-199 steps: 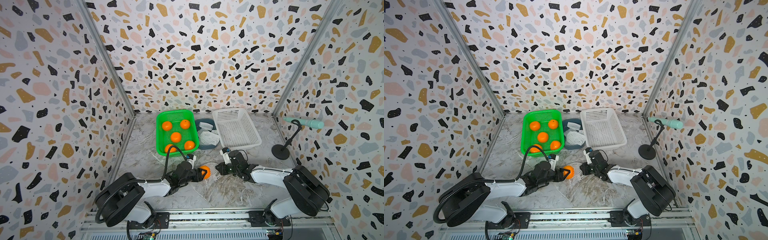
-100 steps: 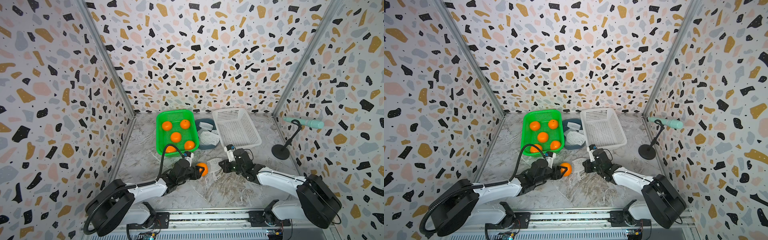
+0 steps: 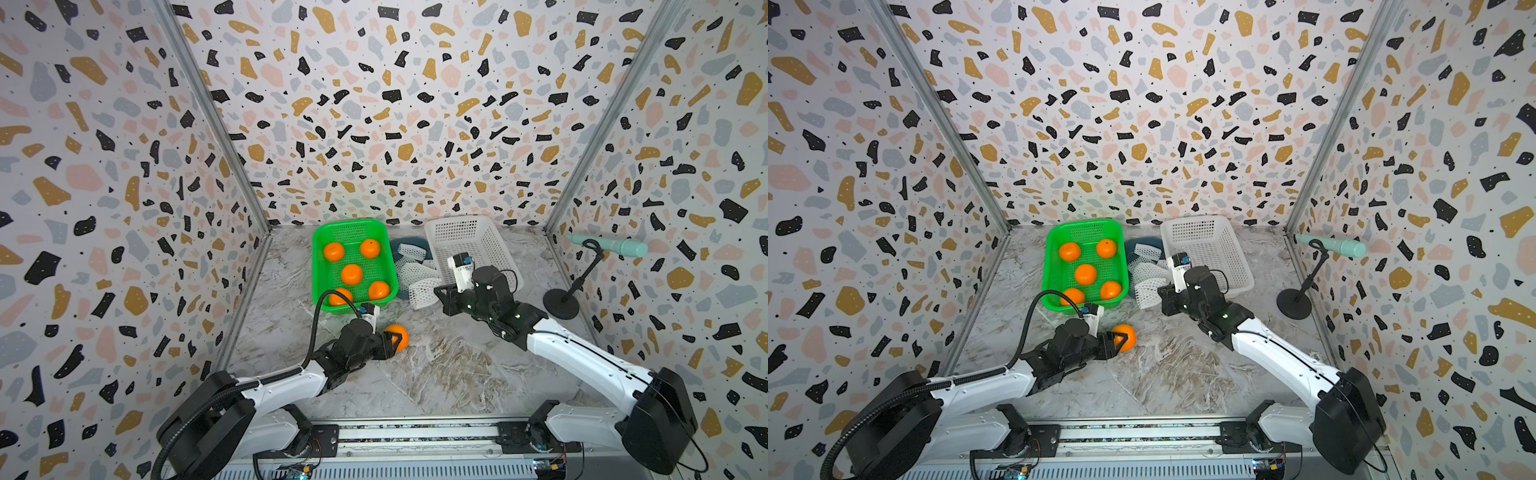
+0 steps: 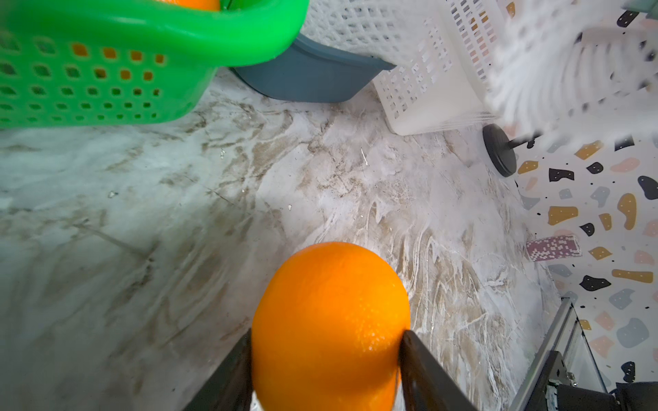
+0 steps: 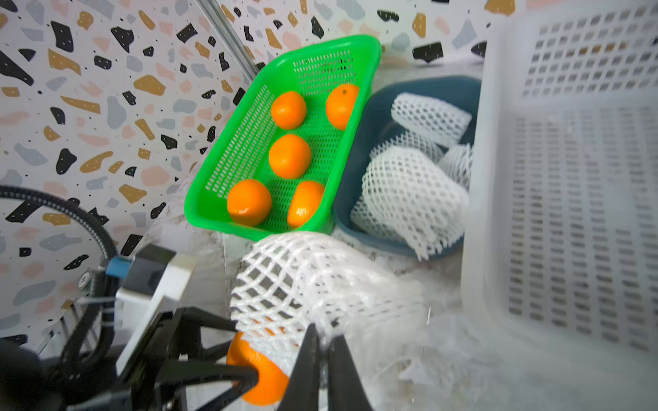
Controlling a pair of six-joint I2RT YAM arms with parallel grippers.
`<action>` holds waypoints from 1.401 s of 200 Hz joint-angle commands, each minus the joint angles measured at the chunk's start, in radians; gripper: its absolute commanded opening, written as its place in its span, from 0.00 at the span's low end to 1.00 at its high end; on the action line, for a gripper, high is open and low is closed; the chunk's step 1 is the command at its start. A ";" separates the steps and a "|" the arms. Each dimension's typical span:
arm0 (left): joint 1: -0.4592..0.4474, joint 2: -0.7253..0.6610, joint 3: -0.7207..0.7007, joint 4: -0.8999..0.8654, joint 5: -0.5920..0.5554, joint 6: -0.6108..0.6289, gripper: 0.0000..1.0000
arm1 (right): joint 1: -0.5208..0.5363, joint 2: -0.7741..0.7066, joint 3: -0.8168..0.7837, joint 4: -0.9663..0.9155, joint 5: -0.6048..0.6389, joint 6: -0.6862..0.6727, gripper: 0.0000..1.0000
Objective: Remove foam nets from oranges
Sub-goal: Remove the foam net from the orange, then place the foam net into the storage box, then place the orange in the basket.
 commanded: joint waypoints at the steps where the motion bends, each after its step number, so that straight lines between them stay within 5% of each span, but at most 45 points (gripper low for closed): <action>1: 0.006 -0.020 -0.020 0.012 -0.005 0.006 0.60 | -0.037 0.132 0.133 -0.031 0.045 -0.065 0.08; 72: 0.006 -0.057 -0.043 0.012 -0.015 -0.003 0.60 | -0.081 0.590 0.580 -0.059 0.065 -0.123 0.07; 128: 0.006 -0.061 -0.046 0.019 -0.009 -0.005 0.60 | -0.074 0.810 0.732 -0.080 0.056 -0.111 0.07; 238: 0.007 -0.104 -0.036 -0.026 -0.016 0.005 0.60 | -0.043 0.935 0.751 -0.064 0.113 -0.087 0.07; 280: 0.007 -0.111 -0.033 -0.030 -0.019 0.006 0.60 | -0.044 0.870 0.705 -0.057 0.123 -0.097 0.22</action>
